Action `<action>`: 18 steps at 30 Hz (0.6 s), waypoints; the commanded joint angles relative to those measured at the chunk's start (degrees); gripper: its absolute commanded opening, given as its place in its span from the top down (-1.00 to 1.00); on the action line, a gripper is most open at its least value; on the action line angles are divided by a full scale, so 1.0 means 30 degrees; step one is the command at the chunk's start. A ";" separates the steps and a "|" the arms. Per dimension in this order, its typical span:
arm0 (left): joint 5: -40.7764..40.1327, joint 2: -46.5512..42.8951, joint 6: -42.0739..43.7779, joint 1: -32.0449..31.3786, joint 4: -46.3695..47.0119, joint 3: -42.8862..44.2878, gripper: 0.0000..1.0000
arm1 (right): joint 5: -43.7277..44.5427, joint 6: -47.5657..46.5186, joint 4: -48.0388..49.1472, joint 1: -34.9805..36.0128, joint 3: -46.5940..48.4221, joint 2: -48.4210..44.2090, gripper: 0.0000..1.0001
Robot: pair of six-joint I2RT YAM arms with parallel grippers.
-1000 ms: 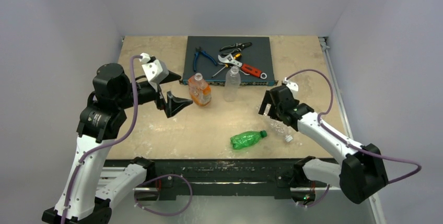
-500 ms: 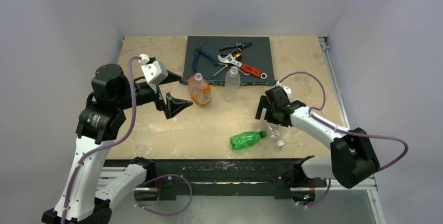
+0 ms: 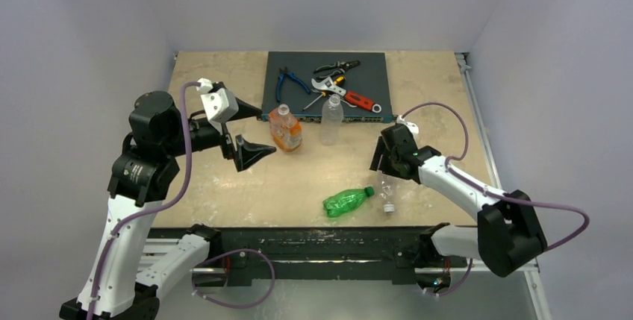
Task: Unscrew the bottle caps
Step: Pick up the plastic bottle at the center of the board.
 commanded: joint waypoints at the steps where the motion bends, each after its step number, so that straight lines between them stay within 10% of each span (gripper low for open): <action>1: 0.2090 -0.0487 0.0239 -0.0016 0.1318 0.0826 -1.00 | 0.0586 -0.0418 -0.1016 -0.0029 0.1388 -0.2337 -0.31; 9: 0.3557 -0.0694 0.6020 -0.0018 0.0012 0.0987 -1.00 | -0.6142 -0.1999 -0.2078 -0.0020 0.7518 -0.4520 -0.31; 18: 0.1208 -0.1856 2.1869 0.0011 -0.3139 0.0744 -1.00 | -1.5157 0.0010 -0.0355 0.1546 1.3394 -0.1260 -0.28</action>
